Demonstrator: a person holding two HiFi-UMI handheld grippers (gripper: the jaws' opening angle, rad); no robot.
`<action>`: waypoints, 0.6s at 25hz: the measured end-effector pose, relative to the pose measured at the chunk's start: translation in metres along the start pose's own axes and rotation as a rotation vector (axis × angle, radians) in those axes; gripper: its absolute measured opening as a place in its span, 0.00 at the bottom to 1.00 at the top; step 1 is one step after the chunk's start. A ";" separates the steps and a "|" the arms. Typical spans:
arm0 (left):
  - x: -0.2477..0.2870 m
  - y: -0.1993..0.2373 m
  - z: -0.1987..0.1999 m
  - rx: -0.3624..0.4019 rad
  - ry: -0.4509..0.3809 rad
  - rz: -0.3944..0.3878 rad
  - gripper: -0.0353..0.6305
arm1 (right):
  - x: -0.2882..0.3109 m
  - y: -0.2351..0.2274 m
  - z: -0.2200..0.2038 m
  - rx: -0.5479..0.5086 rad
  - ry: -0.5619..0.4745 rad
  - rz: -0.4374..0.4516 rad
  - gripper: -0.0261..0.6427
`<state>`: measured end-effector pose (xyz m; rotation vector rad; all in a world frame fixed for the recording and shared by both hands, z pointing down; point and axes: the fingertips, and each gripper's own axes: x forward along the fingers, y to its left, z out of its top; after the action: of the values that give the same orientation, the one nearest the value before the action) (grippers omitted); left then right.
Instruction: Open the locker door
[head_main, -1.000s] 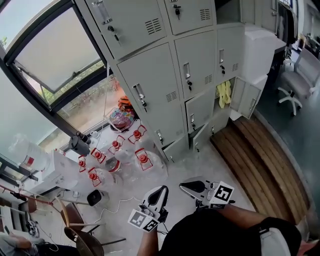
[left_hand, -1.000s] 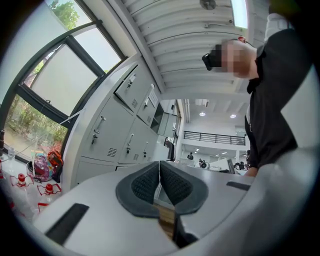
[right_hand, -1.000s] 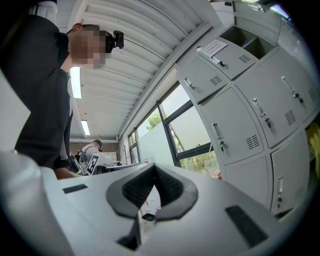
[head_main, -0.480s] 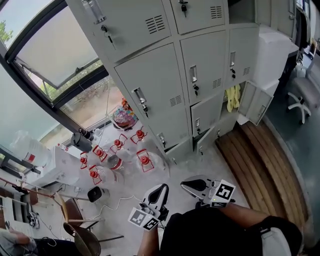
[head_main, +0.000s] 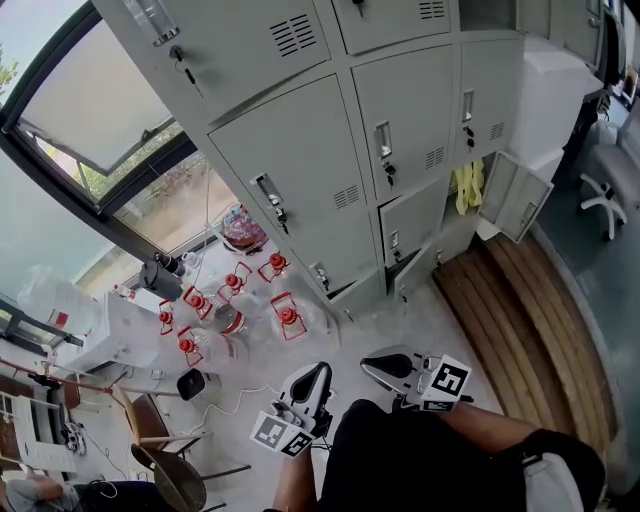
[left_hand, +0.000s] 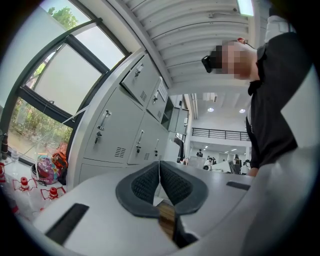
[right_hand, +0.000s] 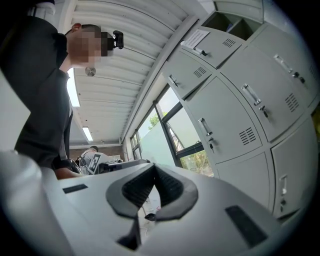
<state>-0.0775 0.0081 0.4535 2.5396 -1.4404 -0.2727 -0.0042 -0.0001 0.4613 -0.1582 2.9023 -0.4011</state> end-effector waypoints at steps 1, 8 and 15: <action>0.002 0.003 0.001 0.004 0.002 0.000 0.08 | 0.001 -0.003 0.000 0.000 0.003 -0.003 0.06; 0.001 0.039 0.014 0.031 -0.006 0.026 0.08 | 0.019 -0.019 0.002 -0.002 0.008 0.001 0.06; 0.002 0.088 0.038 0.041 -0.047 0.033 0.08 | 0.050 -0.042 0.015 -0.064 0.029 -0.030 0.06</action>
<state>-0.1591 -0.0413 0.4408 2.5553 -1.5192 -0.3029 -0.0462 -0.0512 0.4496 -0.2074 2.9463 -0.3178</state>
